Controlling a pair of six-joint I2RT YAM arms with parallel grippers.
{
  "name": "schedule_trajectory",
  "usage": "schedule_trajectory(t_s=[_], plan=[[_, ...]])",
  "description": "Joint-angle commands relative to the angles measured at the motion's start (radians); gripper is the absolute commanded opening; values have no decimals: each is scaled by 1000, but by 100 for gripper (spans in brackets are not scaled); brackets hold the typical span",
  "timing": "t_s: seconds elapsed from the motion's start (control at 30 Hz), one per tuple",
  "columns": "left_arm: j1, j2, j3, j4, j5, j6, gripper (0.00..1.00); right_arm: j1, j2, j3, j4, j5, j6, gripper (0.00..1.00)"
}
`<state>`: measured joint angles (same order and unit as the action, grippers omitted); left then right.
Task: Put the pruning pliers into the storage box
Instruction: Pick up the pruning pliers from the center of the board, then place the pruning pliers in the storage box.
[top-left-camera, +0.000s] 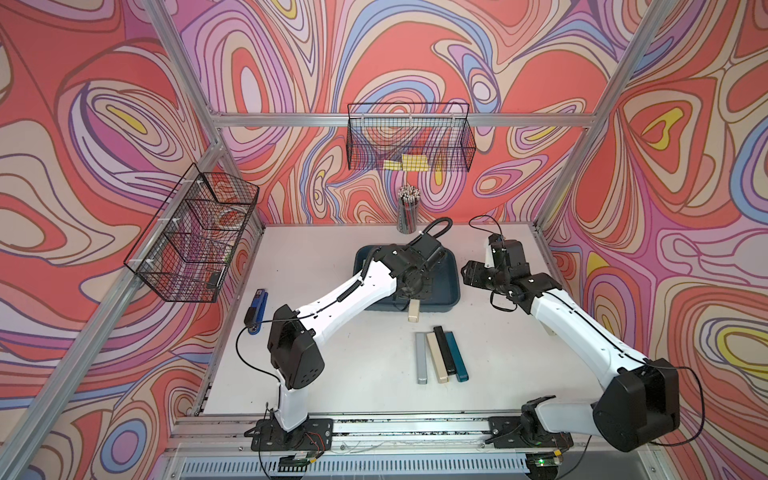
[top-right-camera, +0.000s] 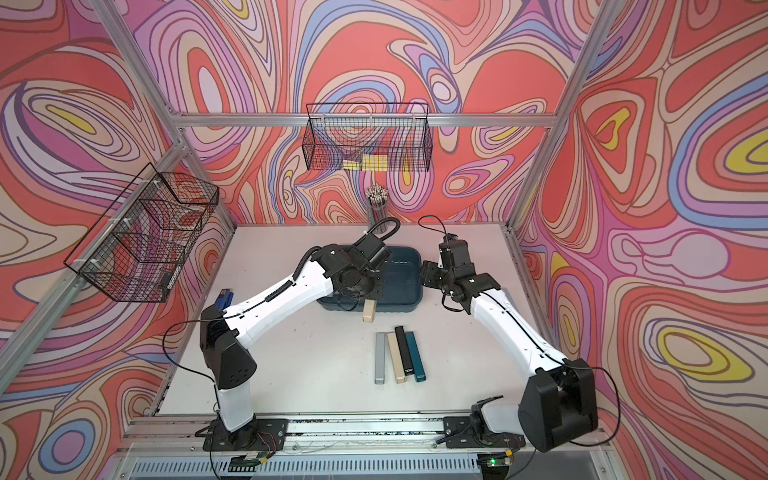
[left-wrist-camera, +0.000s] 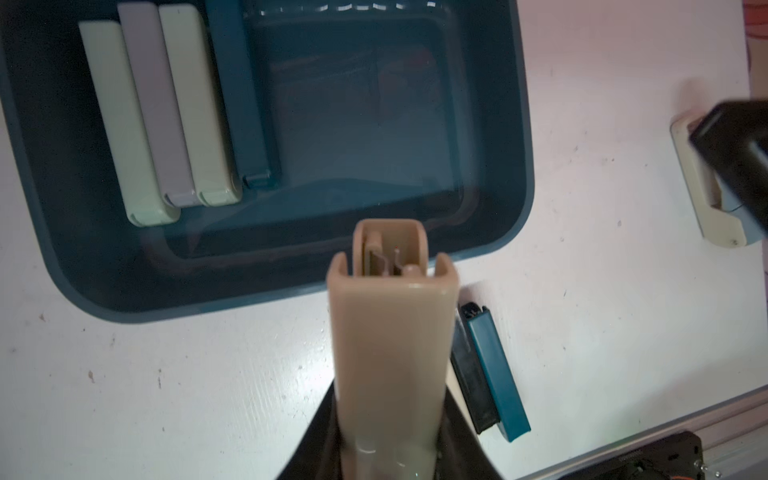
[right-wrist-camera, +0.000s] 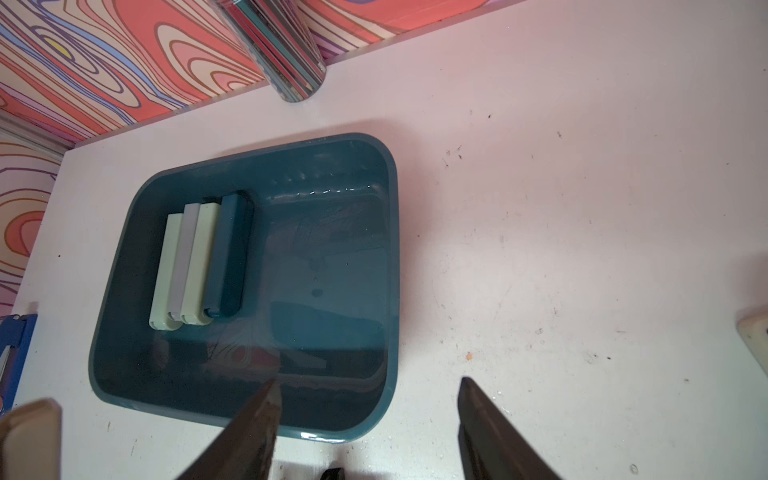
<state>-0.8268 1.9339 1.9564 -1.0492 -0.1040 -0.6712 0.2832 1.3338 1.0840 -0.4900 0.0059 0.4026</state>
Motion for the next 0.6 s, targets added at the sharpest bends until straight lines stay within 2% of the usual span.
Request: schedule_trajectory(t_s=[0.0,0.17,0.37,0.57], plan=[[50,93,108,-70,-38,75,22,7,-48,0,-28,34,-15,68],[114,226,250,-51,-16,114,22,7,-101,-21,-36,33,5,68],[150,352,329,3,-48,132,23,7,-129,-28,-77,14,23,69],[159,434,345,67,-58,128,24,7,-148,-62,-86,19,34,69]])
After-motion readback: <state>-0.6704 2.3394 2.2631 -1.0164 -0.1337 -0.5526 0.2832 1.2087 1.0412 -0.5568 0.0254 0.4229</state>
